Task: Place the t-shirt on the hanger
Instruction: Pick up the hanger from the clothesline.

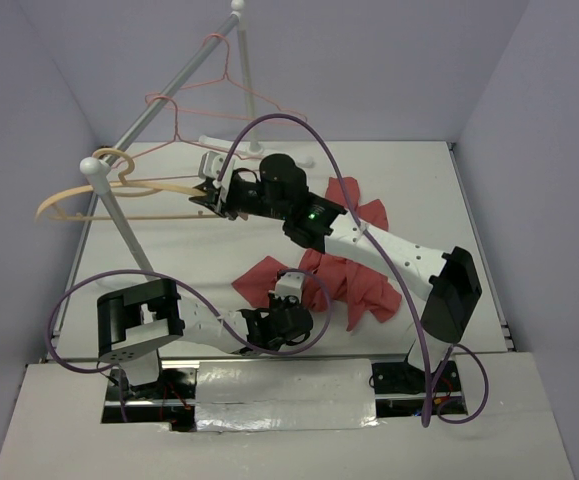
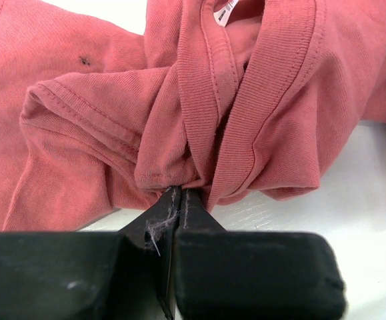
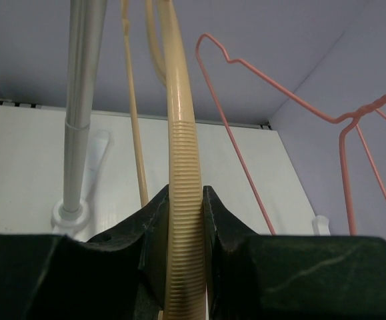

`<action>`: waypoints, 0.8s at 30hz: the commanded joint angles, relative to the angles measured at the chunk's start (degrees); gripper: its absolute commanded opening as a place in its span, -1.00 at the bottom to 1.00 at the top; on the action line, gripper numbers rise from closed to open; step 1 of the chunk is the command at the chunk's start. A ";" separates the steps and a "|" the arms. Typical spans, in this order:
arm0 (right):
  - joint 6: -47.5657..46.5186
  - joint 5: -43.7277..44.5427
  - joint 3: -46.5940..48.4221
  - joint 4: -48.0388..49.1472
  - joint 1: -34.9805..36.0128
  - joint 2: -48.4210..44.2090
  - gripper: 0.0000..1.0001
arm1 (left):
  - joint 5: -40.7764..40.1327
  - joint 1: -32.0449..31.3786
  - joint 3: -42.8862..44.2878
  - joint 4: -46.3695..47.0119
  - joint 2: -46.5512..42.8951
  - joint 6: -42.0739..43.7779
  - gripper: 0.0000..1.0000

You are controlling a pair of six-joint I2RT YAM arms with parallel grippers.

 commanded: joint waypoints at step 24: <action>3.93 15.98 -1.58 -0.40 -0.41 -10.23 -1.00 | 4.92 -1.30 1.93 -10.60 -1.95 -0.45 -1.00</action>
